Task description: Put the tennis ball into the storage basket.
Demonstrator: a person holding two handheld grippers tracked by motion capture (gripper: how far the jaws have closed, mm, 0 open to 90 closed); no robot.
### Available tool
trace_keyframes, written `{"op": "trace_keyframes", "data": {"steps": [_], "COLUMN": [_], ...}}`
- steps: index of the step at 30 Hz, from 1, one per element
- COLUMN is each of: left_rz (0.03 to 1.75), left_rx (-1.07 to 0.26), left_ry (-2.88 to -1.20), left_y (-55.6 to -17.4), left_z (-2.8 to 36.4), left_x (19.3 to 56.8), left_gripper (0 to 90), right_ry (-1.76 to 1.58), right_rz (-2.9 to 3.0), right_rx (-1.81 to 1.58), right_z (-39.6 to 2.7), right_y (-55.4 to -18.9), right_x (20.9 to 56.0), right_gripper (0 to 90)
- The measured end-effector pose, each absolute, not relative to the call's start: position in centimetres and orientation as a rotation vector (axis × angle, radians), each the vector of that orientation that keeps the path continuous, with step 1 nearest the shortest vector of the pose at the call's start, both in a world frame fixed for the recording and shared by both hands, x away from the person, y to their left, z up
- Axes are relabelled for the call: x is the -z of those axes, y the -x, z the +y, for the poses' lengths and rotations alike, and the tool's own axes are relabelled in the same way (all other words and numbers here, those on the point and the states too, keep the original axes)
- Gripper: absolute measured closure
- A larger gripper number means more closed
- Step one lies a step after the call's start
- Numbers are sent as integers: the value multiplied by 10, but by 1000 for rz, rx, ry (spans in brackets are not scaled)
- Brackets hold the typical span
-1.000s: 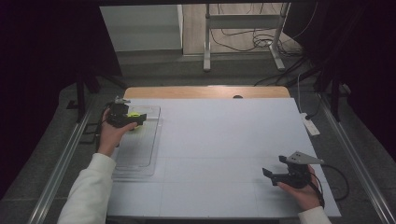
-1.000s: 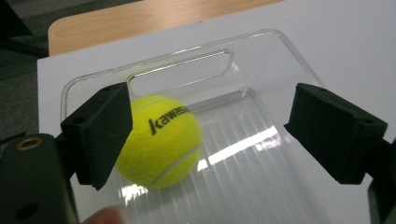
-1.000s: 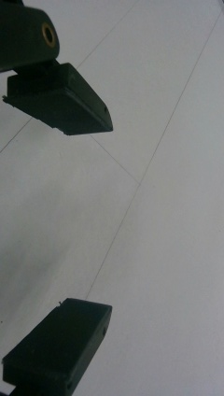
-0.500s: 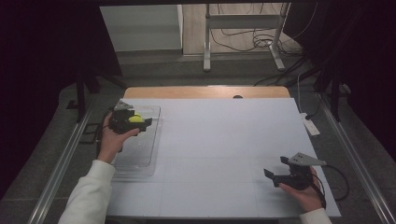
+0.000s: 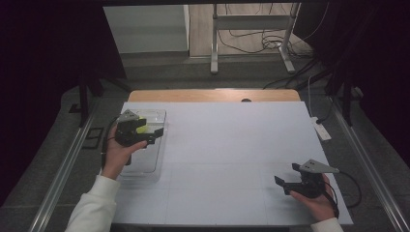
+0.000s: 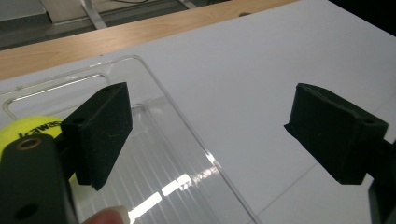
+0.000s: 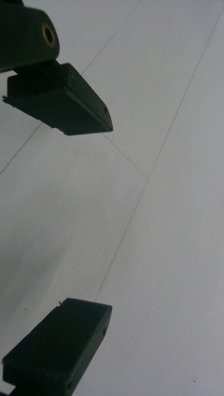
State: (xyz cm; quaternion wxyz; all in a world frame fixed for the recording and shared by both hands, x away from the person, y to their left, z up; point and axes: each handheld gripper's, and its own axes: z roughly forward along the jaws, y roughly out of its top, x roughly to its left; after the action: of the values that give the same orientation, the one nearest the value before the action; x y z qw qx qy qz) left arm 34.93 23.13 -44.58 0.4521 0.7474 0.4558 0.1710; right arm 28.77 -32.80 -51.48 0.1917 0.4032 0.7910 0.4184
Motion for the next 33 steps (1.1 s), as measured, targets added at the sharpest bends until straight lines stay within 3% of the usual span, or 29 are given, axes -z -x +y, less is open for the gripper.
{"op": "trace_keyframes", "data": {"steps": [18, 33], "left_rz": [1040, 988], "left_rx": [-415, -376], "left_ry": [-1848, -1859], "left_y": [-286, -261], "left_z": [218, 212], "left_x": [469, 483], "left_gripper": [148, 144], "right_ry": [-1126, -1127], "right_rz": [2227, 2219], "right_rx": [-1192, -1232], "right_z": [-325, -326], "right_y": [-290, -288], "right_x": [515, 512], "right_gripper": [113, 113]}}
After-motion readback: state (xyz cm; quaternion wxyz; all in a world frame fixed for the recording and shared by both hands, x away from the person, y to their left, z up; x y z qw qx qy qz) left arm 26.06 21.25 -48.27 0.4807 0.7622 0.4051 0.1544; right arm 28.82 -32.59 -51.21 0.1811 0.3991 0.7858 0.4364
